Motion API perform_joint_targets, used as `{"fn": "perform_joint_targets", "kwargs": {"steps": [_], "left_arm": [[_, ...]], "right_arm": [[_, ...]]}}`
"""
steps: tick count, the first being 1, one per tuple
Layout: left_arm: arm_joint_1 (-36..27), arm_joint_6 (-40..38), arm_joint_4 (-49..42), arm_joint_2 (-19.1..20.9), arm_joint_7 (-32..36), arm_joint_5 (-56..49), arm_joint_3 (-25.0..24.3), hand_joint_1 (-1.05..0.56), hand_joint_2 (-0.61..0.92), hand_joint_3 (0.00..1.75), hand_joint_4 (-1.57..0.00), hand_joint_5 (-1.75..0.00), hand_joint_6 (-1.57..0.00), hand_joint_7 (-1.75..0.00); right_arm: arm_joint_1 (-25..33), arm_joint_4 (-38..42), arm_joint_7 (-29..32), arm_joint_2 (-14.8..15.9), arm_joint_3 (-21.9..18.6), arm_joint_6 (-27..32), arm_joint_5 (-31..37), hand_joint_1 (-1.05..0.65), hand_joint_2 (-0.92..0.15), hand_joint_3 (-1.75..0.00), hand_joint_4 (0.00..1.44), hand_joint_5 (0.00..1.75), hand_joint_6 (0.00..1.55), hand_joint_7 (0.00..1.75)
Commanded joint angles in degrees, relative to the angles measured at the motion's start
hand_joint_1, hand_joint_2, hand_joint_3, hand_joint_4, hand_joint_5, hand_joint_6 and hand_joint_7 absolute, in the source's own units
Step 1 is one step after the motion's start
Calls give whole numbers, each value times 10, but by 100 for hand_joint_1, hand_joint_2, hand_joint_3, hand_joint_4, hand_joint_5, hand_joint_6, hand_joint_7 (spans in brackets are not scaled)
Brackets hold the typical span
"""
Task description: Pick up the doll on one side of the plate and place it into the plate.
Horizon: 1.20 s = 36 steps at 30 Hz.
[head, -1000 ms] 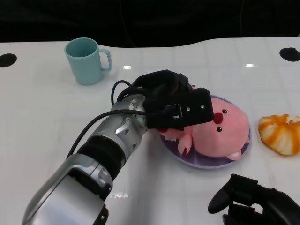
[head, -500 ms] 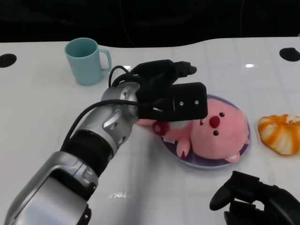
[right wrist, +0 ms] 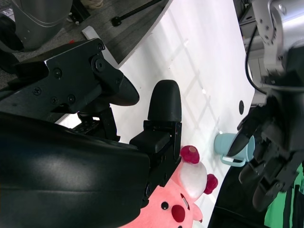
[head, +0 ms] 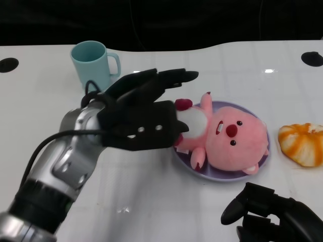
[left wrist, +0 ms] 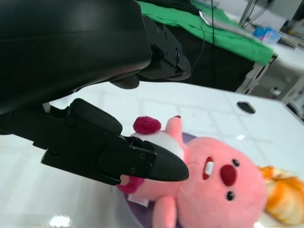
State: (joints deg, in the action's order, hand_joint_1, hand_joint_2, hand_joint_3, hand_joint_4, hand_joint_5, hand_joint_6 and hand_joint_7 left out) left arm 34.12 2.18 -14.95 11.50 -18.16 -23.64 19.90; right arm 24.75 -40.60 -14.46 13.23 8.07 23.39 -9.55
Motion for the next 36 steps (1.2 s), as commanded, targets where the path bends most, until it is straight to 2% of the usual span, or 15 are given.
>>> {"fn": "perform_joint_targets", "kwargs": {"steps": [1, 7, 12, 13, 16, 18, 20, 24, 25, 27, 29, 32, 33, 36], "left_arm": [[-51, 2, 53, -4, 8, 51, -40, -60, 92, 20, -14, -79, -39, -8], [-145, 6, 140, -42, 26, 148, -97, -39, 92, 16, -30, -113, -61, -21], [-203, 2, 197, -39, 21, 176, -111, -32, 92, 23, -38, -121, -68, -29], [-217, 7, 207, -38, 20, 181, -114, -30, 90, 26, -40, -123, -66, -36], [-256, 2, 235, -47, 18, 210, -122, -24, 79, 43, -50, -125, -60, -60], [-281, -8, 255, -57, 20, 236, -128, -21, 73, 53, -57, -122, -61, -68], [-306, -21, 277, -63, 23, 256, -132, -16, 63, 76, -67, -123, -68, -77], [-362, -76, 340, -78, 41, 285, -142, -12, 56, 101, -80, -125, -81, -89], [-373, -92, 356, -79, 45, 288, -143, -11, 54, 112, -82, -131, -83, -96], [-398, -129, 390, -81, 51, 303, -146, -10, 51, 121, -83, -137, -83, -102], [-425, -171, 424, -85, 58, 326, -151, -7, 46, 135, -85, -152, -84, -115], [-447, -199, 449, -88, 64, 344, -152, -5, 42, 144, -85, -160, -83, -123], [-458, -210, 458, -92, 68, 352, -152, -4, 42, 145, -88, -166, -85, -133], [-481, -235, 477, -96, 75, 368, -151, -4, 44, 143, -89, -172, -86, -145]], "right_arm": [[7, 0, 0, 4, -6, -7, -2, -5, -65, -109, 65, 175, 50, 141], [10, -5, 0, 3, -6, -6, -3, -6, -65, -108, 64, 175, 49, 141], [12, -11, 1, 3, -2, -5, -1, -5, -66, -108, 64, 175, 49, 141], [13, -12, 1, 4, -1, -5, -1, -5, -66, -108, 64, 175, 49, 141], [15, -15, 0, 5, 1, -8, 0, -6, -65, -109, 65, 175, 50, 141], [16, -16, 0, 5, 2, -9, 1, -5, -65, -110, 65, 175, 49, 141], [16, -17, 0, 6, 2, -10, 2, -5, -64, -111, 65, 175, 49, 141], [18, -17, -2, 10, 3, -13, 4, -4, -64, -111, 65, 175, 49, 141], [19, -17, -2, 10, 3, -14, 5, -3, -64, -111, 66, 175, 49, 141], [22, -18, -3, 12, 2, -16, 5, -2, -64, -111, 66, 175, 49, 141], [25, -17, -6, 13, 1, -19, 3, -2, -64, -111, 66, 175, 49, 141], [27, -15, -8, 14, -2, -23, 1, -2, -64, -112, 65, 175, 49, 141], [27, -13, -9, 13, -3, -24, 0, -2, -63, -111, 66, 175, 50, 141], [26, -11, -9, 12, -3, -26, 0, -3, -63, -112, 67, 175, 50, 142]]}}
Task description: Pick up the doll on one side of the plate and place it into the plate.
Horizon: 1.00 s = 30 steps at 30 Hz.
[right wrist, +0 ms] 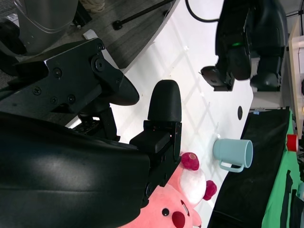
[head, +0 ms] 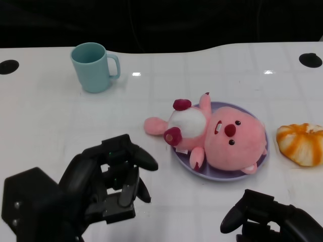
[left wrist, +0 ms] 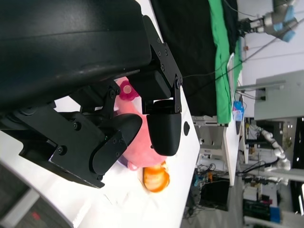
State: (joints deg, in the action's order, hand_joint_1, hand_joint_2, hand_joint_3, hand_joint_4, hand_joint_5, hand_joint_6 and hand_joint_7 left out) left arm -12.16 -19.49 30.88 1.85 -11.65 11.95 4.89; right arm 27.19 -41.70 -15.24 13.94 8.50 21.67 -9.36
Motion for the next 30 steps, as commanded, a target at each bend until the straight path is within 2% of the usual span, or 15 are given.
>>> {"fn": "perform_joint_targets", "kwargs": {"steps": [1, 7, 16, 30], "left_arm": [[-23, -23, 23, 2, 10, 13, 0, -4, 44, 143, -89, -173, -85, -150], [-42, -123, 65, 8, 25, 54, -29, -7, 44, 145, -89, -175, -78, -169], [-53, -197, 81, 21, 39, 86, -56, -8, 49, 137, -86, -175, -72, -172], [-42, -206, 43, 26, 43, 78, -44, -8, 49, 137, -84, -175, -72, -171]], "right_arm": [[2, 0, -1, 5, -7, -10, -2, -3, -63, -112, 68, 175, 51, 142], [0, -2, 0, 3, -9, -5, -5, -3, -62, -114, 67, 175, 51, 143], [-2, -3, 1, 5, -15, -2, -3, -4, -61, -115, 66, 175, 50, 143], [-10, 10, 0, 3, -40, -2, -13, -6, -62, -114, 65, 175, 50, 144]]}}
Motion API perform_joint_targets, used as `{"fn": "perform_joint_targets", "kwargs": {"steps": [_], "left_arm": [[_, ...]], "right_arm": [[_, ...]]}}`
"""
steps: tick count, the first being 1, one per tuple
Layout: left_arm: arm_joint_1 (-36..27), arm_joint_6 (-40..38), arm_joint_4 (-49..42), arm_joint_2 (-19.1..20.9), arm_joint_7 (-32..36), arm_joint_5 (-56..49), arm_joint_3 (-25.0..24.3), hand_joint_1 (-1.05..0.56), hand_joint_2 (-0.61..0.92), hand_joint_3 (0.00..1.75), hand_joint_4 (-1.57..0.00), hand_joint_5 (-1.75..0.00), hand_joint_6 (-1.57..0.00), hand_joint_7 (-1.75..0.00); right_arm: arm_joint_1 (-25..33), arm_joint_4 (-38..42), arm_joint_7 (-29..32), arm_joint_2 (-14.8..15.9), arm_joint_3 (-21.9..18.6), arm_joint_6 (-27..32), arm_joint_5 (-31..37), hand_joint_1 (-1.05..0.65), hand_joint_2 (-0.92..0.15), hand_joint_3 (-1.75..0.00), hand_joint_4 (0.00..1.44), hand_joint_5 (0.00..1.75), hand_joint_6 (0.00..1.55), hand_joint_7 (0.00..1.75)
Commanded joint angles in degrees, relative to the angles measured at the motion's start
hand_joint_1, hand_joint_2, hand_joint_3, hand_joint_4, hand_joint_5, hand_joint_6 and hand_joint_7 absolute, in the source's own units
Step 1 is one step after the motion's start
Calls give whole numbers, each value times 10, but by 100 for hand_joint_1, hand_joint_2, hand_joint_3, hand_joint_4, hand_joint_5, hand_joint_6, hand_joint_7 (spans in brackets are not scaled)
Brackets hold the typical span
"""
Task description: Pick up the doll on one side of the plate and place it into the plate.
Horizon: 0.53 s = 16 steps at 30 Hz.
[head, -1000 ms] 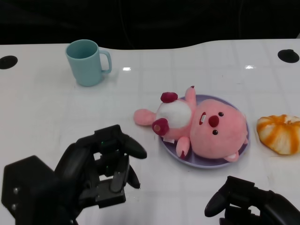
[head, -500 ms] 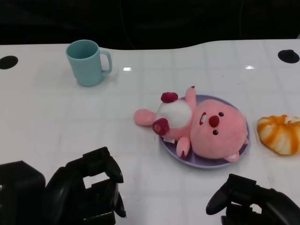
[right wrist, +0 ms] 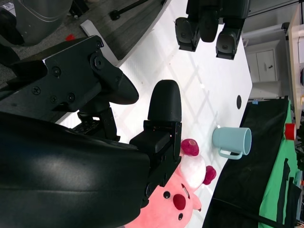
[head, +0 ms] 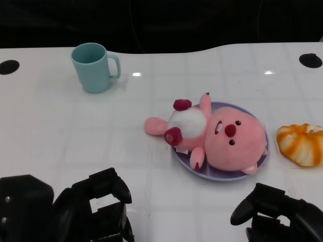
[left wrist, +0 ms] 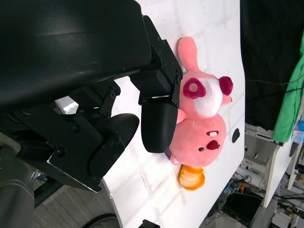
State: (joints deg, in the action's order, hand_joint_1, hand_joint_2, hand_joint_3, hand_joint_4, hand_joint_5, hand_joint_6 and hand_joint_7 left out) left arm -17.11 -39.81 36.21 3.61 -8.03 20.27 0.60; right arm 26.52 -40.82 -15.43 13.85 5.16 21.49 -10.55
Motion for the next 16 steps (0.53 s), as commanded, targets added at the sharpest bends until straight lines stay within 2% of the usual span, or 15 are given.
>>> {"fn": "perform_joint_targets", "kwargs": {"steps": [1, 16], "left_arm": [[9, -2, -13, 9, 6, -7, -1, -8, 48, 137, -84, -175, -72, -171], [18, 12, -36, 20, -3, -18, 14, -8, 49, 137, -84, -175, -74, -169]], "right_arm": [[-4, 2, 2, 4, -7, 1, 0, -6, -62, -114, 65, 175, 50, 144], [-9, 13, 4, 2, -5, -9, 5, -6, -64, -111, 64, 175, 48, 143]]}}
